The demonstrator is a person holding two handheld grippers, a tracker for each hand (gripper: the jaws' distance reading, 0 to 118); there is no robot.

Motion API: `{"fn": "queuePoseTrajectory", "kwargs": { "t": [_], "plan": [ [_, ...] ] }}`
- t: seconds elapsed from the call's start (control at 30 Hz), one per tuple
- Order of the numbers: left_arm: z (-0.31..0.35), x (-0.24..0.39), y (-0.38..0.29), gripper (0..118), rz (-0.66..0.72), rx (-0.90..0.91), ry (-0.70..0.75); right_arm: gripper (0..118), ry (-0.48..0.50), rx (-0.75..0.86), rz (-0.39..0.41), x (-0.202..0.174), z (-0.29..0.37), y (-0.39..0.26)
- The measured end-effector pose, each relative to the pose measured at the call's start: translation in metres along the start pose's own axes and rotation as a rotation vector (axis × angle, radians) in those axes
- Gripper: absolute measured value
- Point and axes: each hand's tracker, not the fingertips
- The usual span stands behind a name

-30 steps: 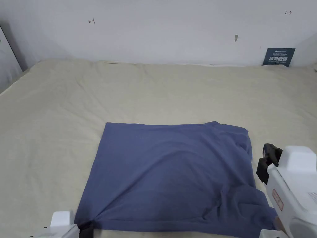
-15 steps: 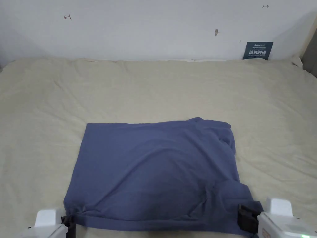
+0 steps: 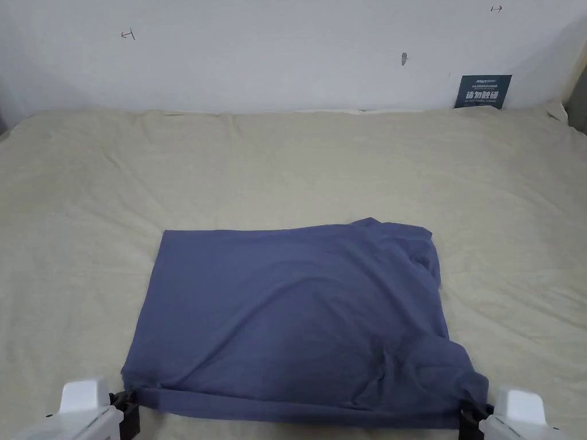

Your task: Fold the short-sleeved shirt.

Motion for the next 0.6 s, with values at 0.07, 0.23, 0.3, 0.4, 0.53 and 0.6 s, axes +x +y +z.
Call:
{"fn": "queuePoseTrajectory", "kwargs": {
  "t": [0.07,0.23,0.3,0.4,0.53,0.6],
  "plan": [
    [0.003,-0.001,0.012,7,0.034,0.023,-0.009,12,0.009,0.031,0.009,-0.003,0.01,0.019],
    [-0.003,-0.001,0.063,7,0.064,0.064,-0.011,12,0.015,0.106,0.024,-0.016,0.013,0.084],
    [-0.013,0.001,0.084,7,0.061,0.074,-0.01,12,0.012,0.12,0.027,-0.021,0.001,0.108],
    [-0.039,0.004,0.112,7,0.059,0.071,-0.004,12,-0.005,0.111,0.042,-0.026,-0.027,0.136],
    [-0.085,0.009,0.138,7,0.031,0.011,0.015,12,-0.04,0.046,0.052,-0.03,-0.08,0.16],
    [-0.111,0.011,0.145,7,0.029,-0.028,0.018,12,-0.051,0.003,0.039,-0.031,-0.106,0.166]
  ]
}}
